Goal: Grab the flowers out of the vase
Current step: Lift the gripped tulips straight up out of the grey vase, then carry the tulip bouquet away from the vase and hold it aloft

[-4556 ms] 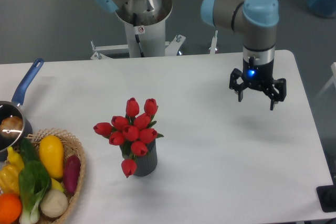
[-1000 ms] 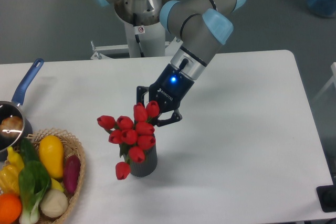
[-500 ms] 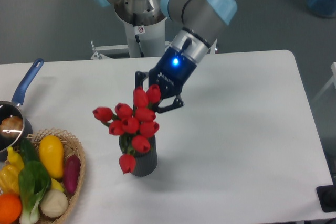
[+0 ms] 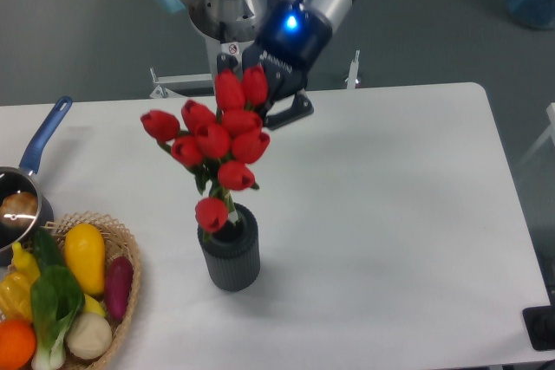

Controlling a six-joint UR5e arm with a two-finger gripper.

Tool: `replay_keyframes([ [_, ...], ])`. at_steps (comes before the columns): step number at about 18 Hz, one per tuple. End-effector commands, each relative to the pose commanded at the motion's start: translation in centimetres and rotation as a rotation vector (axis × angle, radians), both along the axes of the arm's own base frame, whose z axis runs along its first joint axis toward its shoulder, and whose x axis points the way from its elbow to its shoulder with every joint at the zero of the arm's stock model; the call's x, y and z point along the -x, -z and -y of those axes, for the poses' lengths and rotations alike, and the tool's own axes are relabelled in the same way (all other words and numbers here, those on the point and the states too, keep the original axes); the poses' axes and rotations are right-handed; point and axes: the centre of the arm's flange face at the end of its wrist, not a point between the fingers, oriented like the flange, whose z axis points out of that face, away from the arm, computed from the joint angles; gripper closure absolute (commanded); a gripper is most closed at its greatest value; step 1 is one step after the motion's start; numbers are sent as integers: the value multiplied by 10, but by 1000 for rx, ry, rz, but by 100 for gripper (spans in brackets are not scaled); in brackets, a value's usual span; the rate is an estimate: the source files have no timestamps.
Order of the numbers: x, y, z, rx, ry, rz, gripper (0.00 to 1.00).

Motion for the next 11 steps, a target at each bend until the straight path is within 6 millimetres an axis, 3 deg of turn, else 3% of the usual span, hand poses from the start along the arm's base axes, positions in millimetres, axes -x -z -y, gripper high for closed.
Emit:
replay_keyframes([
  [5,-8,-33,19,-29,-38,-44,100],
  [9,-9,-44,24,-38,-51,-54,100],
  [11,0,-45,30,-39,-72,-58,100],
])
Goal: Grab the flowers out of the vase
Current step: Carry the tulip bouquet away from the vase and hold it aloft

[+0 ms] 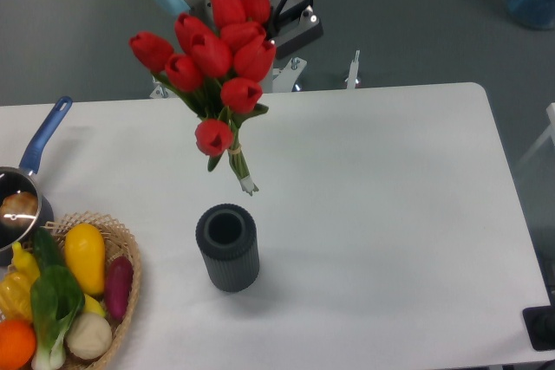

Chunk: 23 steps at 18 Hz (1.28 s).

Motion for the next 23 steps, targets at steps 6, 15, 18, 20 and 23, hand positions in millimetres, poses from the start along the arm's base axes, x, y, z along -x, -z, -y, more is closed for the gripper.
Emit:
replay_keyframes([
  [6,53,10,40,7,-100,-27,100],
  [15,140,47,108,44,-246,-52,100],
  [18,170,70,130,66,-297,-19,100],
  [20,177,79,131,117,-303,-71,100],
  [23,180,102,121,215,-318,-85,100],
])
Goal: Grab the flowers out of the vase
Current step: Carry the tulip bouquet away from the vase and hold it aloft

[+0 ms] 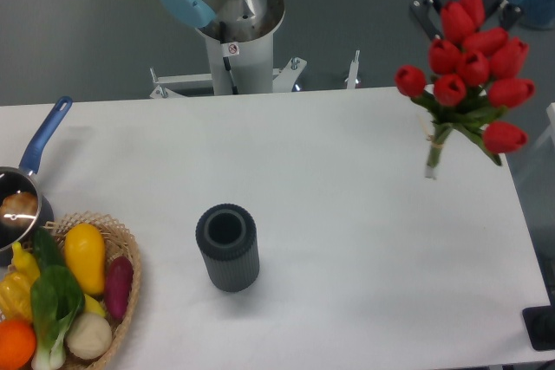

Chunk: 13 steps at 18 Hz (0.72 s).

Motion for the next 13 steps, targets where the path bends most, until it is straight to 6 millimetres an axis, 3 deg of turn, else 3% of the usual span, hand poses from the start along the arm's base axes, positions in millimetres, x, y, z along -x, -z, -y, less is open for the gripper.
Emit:
replay_keyframes([
  [4,-3,28,-10,173,-55,12,100],
  [6,0,53,-20,252,-60,31,100],
  [10,4,69,-19,373,-88,40,100],
  [13,6,75,-36,490,-68,41,100],
])
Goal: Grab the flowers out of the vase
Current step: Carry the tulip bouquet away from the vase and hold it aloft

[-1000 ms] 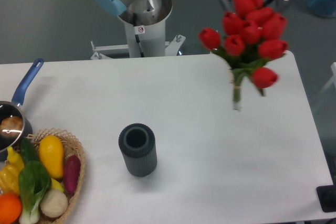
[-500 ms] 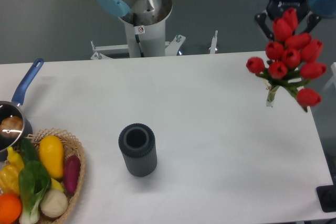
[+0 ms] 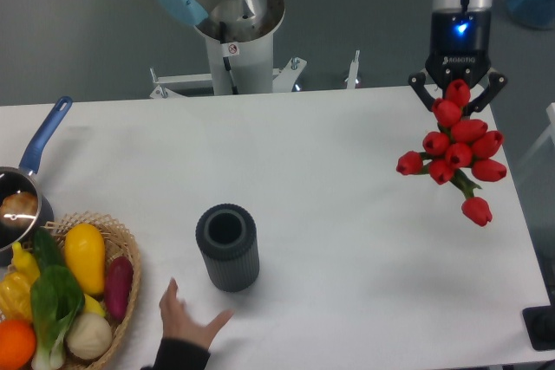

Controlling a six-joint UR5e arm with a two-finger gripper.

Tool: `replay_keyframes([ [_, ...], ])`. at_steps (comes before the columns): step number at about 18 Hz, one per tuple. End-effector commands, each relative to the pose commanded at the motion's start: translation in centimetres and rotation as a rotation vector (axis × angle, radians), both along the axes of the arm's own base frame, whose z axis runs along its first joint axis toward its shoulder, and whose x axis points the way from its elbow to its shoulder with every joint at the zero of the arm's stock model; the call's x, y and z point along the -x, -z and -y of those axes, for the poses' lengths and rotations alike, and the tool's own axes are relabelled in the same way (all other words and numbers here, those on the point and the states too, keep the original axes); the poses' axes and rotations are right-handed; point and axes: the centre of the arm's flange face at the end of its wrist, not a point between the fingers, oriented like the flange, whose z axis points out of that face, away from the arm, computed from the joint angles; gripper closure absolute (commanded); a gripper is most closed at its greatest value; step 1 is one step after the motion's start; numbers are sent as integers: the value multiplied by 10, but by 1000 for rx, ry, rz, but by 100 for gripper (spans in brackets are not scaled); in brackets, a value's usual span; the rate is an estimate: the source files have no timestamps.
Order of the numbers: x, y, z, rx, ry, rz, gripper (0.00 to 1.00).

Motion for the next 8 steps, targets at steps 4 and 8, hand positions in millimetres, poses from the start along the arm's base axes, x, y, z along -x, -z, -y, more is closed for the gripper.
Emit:
replay_keyframes([
  [4,1,11,-15,230,82,33,100],
  [8,-8,23,-37,337,131,31,100],
])
